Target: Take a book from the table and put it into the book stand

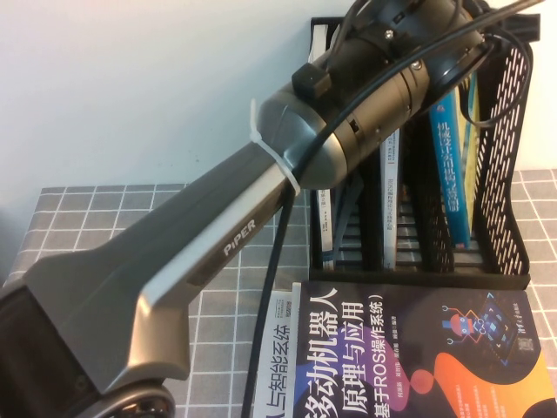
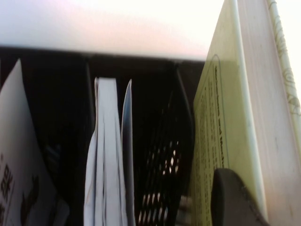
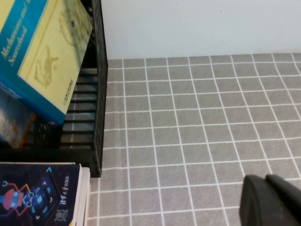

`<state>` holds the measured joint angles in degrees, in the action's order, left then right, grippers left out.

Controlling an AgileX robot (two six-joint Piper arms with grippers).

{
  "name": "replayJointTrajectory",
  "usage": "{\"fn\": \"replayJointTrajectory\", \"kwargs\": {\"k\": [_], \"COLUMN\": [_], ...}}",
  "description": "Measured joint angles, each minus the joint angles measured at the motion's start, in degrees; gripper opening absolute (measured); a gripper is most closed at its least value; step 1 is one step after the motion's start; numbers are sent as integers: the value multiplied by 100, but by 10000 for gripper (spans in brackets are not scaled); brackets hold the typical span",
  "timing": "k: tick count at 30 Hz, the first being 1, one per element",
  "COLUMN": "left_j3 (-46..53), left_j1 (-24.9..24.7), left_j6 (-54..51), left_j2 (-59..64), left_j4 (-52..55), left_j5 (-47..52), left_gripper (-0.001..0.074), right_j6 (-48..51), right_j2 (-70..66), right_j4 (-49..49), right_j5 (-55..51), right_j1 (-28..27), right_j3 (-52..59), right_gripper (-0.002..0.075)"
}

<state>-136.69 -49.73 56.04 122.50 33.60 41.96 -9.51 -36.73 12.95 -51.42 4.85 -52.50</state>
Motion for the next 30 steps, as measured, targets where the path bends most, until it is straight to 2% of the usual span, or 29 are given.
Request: {"fn": "replayJointTrajectory", "kwargs": {"k": [12,17,20,22,24,28,30], "left_j3": [0,-107,-107,-107,-107,-107,-107], "left_j1": [-10,-10,-10,-10,-10,-10,-10], "left_j6": [-337,-491,-594,-712,-875,-1405,-1805], "left_j2": [48,23,-11,-36,-141,-526,-778], "left_j4": [-494,-327,-135,3,82,132,153], "left_j5": [199,-375,-563,-577,-465,109,482], "left_gripper": [206,404,430,401,337,111,51], "right_j6": [35,75,219,386,676,1801,2572], "right_j2": [0,0,0,0,0,0,0], "right_j4": [-109,-185,-300,-451,-684,-1546,-2142], "right_j5": [45,45,45,45,45,34,-147], "right_j1": [0,0,0,0,0,0,0], "right_j3": [0,0,15,131,303,798,981], "right_gripper": [-3,-3,-3,-3,-3,-3,-3]}}
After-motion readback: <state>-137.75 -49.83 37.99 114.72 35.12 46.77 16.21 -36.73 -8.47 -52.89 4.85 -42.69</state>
